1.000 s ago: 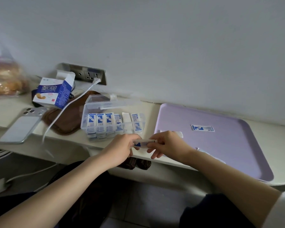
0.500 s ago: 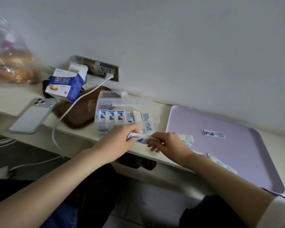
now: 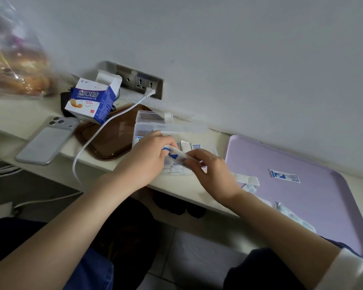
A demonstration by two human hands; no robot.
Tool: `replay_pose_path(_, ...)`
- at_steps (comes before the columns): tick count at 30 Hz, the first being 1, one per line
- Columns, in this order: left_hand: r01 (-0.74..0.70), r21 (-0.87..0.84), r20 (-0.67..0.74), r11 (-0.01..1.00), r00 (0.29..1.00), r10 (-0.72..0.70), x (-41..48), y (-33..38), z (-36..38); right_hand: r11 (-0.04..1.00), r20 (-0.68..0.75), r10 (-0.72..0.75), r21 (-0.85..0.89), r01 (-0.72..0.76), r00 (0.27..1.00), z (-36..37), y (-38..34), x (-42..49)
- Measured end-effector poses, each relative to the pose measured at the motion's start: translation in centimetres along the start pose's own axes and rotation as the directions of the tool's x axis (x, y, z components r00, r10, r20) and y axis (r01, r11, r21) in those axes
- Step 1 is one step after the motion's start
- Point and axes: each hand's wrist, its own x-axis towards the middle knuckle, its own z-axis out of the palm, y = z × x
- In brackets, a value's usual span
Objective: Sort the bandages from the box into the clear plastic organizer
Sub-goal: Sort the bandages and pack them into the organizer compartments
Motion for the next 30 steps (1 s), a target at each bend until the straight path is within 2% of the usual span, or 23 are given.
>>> replay_pose_path(2, -0.013, -0.008, -0.03, 1.0, 0.999, 0.013, -0.1, 0.0, -0.3, 0.991, -0.063, -0.083, -0.108, 0.076, 0.995, 0.5, -0.3, 0.7)
replay_pose_path(4, -0.02, -0.017, -0.059, 1.0, 0.998, 0.019, -0.2, -0.1, -0.4, 0.987, -0.1, -0.106, -0.134, 0.092, 0.989, 0.6, -0.7, 1.4)
replay_pose_path(8, -0.017, -0.003, -0.171, 1.0, 0.985, 0.016, -0.2, -0.7, -0.3, 0.988, -0.075, -0.084, -0.133, 0.074, 0.994, 0.3, -1.0, 2.6)
replay_pose_path(11, 0.018, 0.177, -0.282, 0.984, 0.959, 0.033, -0.3, -1.4, 0.0, 0.993, -0.123, 0.022, -0.109, -0.036, 0.992, -0.4, -0.9, 3.7)
replay_pose_path(14, 0.168, 0.399, -0.2, 0.901, 0.975, -0.093, -0.5, -2.0, 0.2, 0.966, -0.089, 0.247, -0.055, -0.252, 0.965, -1.1, 0.3, 4.9)
replay_pose_path(16, 0.179, 0.445, -0.133, 0.877, 0.982, -0.132, -0.7, -2.1, 0.4, 0.931, -0.054, 0.34, -0.125, -0.344, 0.939, -1.4, 1.2, 5.4)
replay_pose_path(25, 0.149, 0.46, -0.131, 0.876, 0.986, -0.099, -0.7, -2.2, 1.1, 0.908, 0.052, 0.391, -0.186, -0.376, 0.919, -1.4, 2.4, 7.1)
replay_pose_path(30, 0.153, 0.451, -0.12, 0.879, 0.987, -0.11, -0.6, -2.2, 1.2, 0.867, 0.149, 0.473, -0.252, -0.429, 0.868, -0.9, 2.1, 8.5)
